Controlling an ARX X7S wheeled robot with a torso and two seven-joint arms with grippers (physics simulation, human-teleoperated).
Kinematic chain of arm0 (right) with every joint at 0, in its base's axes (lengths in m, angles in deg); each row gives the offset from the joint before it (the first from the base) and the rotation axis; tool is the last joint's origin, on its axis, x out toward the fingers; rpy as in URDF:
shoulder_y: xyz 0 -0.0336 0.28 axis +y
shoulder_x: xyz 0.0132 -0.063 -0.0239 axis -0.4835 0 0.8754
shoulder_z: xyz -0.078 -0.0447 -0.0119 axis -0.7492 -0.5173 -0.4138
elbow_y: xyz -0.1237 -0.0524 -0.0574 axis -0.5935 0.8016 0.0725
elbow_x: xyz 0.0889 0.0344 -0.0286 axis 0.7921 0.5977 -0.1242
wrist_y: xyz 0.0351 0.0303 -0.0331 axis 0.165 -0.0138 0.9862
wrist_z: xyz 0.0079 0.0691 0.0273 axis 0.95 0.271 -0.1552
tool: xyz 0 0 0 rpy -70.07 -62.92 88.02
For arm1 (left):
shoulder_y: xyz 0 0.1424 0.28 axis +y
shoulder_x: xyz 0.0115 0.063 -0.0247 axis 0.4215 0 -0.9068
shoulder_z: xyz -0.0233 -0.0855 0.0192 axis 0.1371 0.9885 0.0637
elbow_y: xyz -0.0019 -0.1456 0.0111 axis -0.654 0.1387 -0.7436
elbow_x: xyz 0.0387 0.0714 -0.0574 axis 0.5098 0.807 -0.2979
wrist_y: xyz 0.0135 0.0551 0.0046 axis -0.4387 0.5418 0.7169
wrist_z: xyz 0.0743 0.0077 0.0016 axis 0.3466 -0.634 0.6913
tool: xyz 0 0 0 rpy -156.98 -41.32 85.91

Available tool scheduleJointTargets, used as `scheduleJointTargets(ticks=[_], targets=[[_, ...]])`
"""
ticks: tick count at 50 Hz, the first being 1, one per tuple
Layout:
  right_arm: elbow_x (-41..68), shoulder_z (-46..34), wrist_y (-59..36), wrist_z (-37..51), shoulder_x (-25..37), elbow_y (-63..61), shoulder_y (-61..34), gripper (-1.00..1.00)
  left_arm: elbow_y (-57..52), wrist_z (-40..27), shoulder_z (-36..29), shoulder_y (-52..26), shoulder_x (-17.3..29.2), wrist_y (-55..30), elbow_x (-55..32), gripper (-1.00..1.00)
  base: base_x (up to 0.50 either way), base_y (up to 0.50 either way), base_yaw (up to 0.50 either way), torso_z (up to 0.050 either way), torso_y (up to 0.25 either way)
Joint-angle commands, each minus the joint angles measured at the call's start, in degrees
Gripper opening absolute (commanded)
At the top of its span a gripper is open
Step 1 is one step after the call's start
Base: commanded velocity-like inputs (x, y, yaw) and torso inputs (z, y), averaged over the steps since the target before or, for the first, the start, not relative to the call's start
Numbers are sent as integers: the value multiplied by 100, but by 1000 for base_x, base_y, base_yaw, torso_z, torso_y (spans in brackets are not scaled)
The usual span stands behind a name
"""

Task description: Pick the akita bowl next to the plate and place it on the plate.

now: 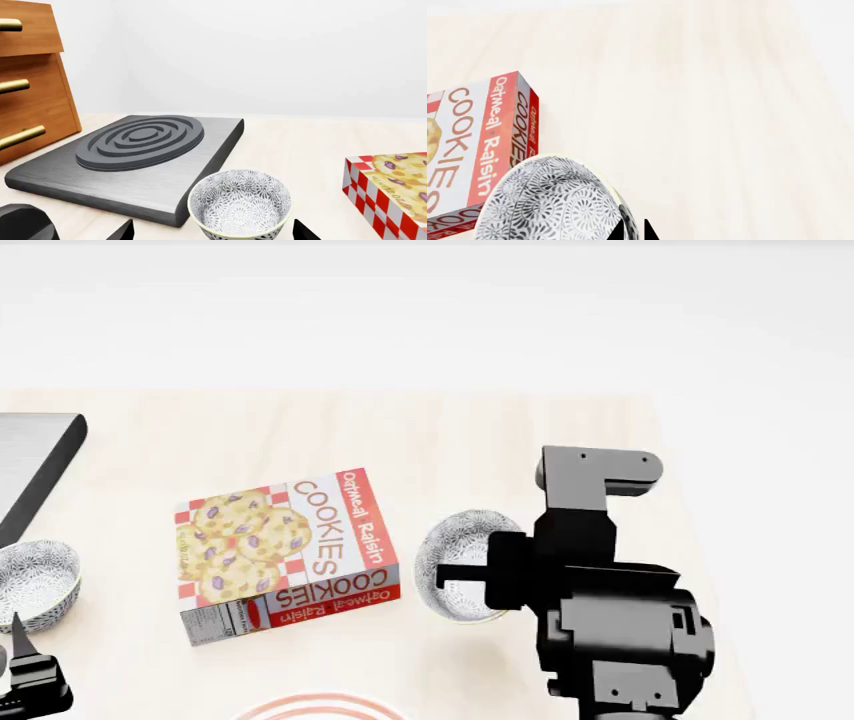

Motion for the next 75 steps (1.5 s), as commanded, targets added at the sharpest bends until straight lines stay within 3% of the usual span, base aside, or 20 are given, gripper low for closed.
scheduleJointTargets(ticks=[1,11,22,29,31,75], targets=[[162,-285,-1130,135,52,-1989,380,-100,46,0,-16,-18,6,29,-15,100,0,0,0,0,0],[493,-284,-2520,250,26,-3855,595,-100,-31,-19,-24,13,23,-13,-35,100,0,0,0,0,1],[1711,-20,-4080,189,-7,-5344,584,-100,-5,-29,-40,23,31,35,-32,100,0,0,0,0,0],[4579,-6,-4077,2038,568,-5070,683,-100,33,-36,-52,14,31,65,-30,100,0,0,0,0,0],[4913,54,-4051,2257,602,-5034,732,-100,-89,-58,-52,44,45,-23,-43,100,0,0,0,0,0],[5744,-596,-3523,2077,830,-4519,1517,-100,58,-78,-107,-1,70,89,-74,100,0,0,0,0,0]])
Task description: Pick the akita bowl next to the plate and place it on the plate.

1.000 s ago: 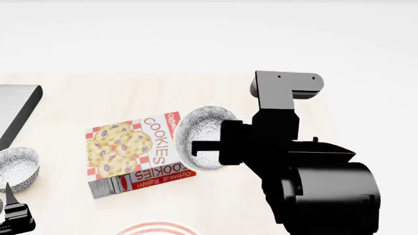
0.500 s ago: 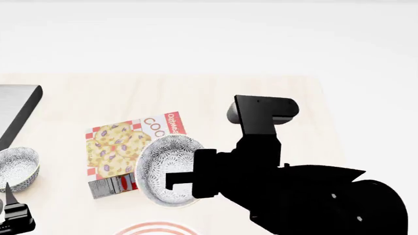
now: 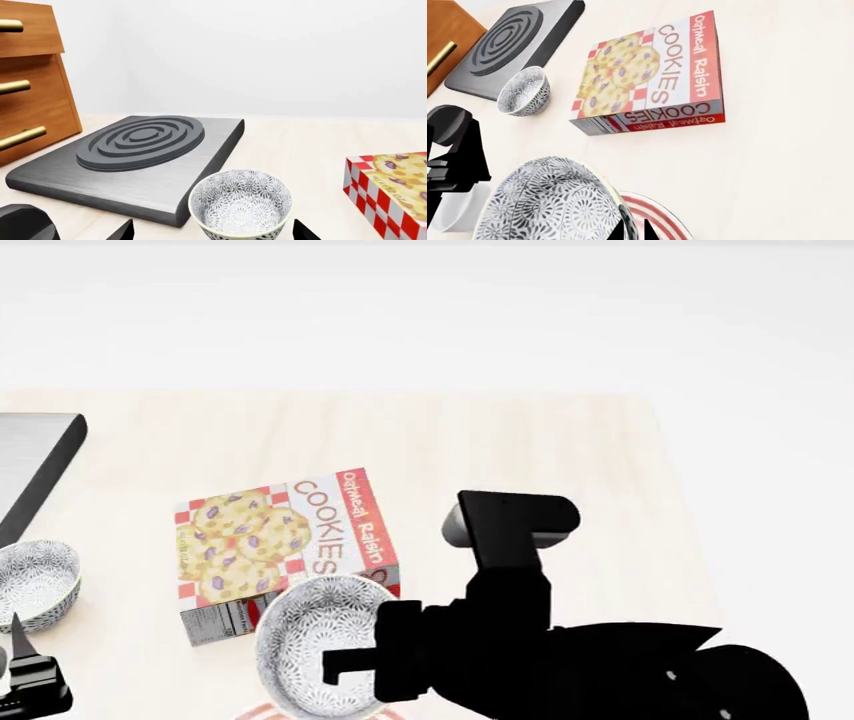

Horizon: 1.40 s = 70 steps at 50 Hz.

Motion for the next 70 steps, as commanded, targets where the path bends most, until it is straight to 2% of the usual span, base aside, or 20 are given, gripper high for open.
scheduleJointTargets(ticks=[1,70], targets=[[227,-143,154,-74,61,110,118,-100,14,-7,-14,-8,10,9,-11,100,0,0,0,0,0],[168,-1488,901,-764,275,575,475,-100,-11,-75,-78,1,65,-3,-98,100,0,0,0,0,0]])
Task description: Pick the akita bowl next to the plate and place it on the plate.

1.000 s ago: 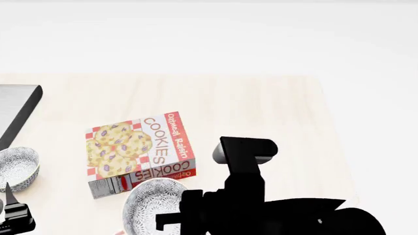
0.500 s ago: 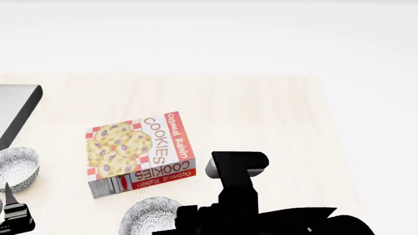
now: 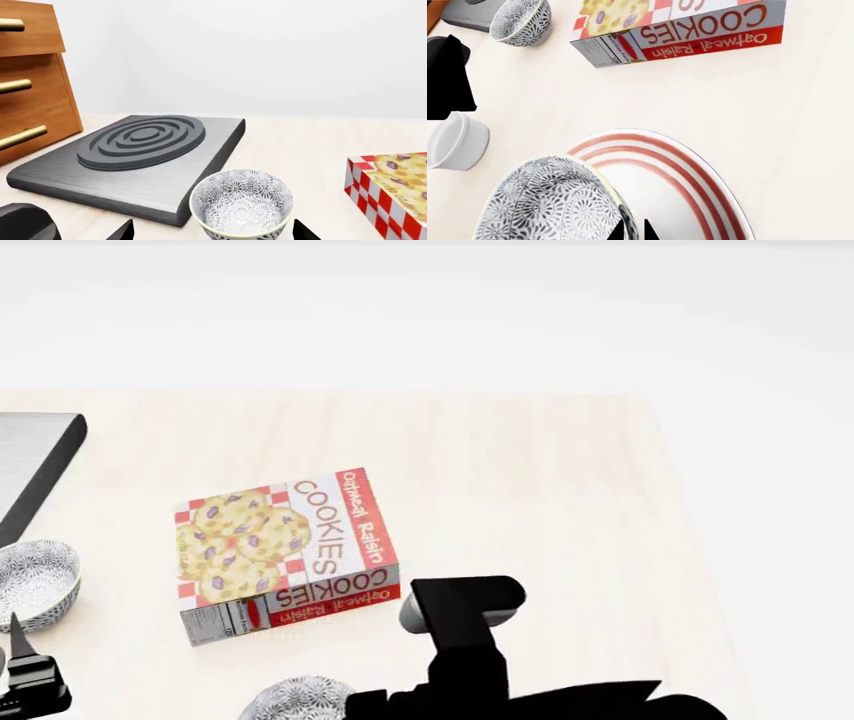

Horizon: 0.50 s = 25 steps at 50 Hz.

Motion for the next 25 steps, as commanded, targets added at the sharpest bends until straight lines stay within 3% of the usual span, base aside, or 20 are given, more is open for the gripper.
scheduleJointTargets(ticks=[1,25], targets=[[29,-174,157,-136,-10,73,4,-100,-16,-14,-11,4,9,-10,-15,100,0,0,0,0,0],[-81,-508,397,-291,-31,274,-10,-100,79,-16,-40,-27,12,52,-33,100,0,0,0,0,0]])
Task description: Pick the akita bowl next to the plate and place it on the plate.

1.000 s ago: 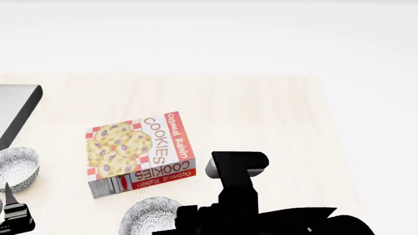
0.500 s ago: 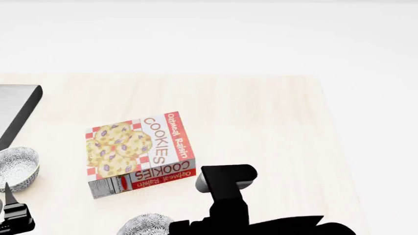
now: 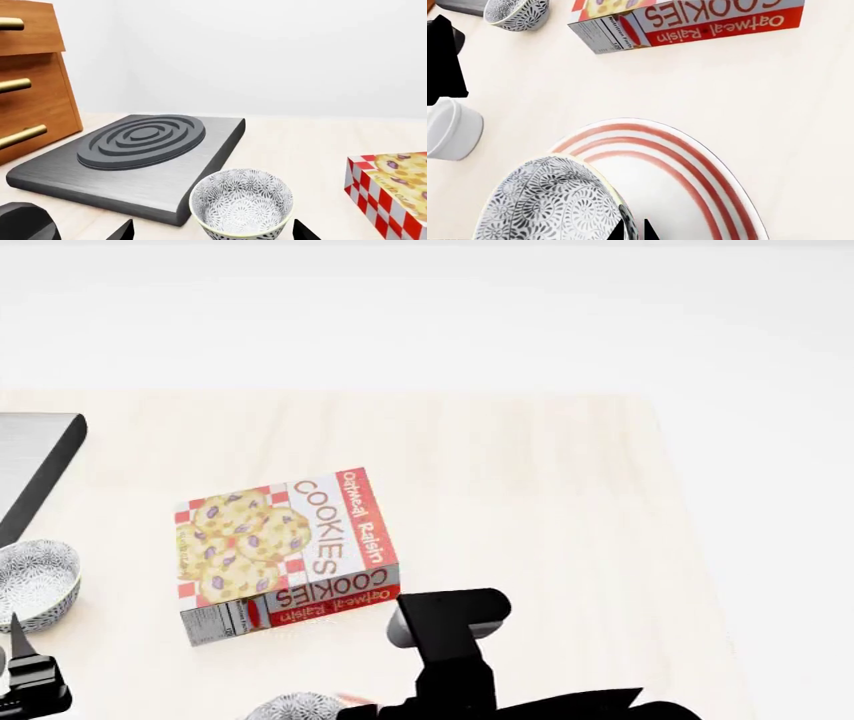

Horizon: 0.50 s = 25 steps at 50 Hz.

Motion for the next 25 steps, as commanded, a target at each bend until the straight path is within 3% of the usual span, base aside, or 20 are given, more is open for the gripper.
scheduleJointTargets(ticks=[1,25], targets=[[-1,-163,164,-145,-29,120,-46,-100,98,12,-15,-30,-2,66,-5,100,0,0,0,0,0],[-243,-587,410,-233,-44,294,-109,-100,55,-16,-35,-13,17,42,-38,100,0,0,0,1,0]])
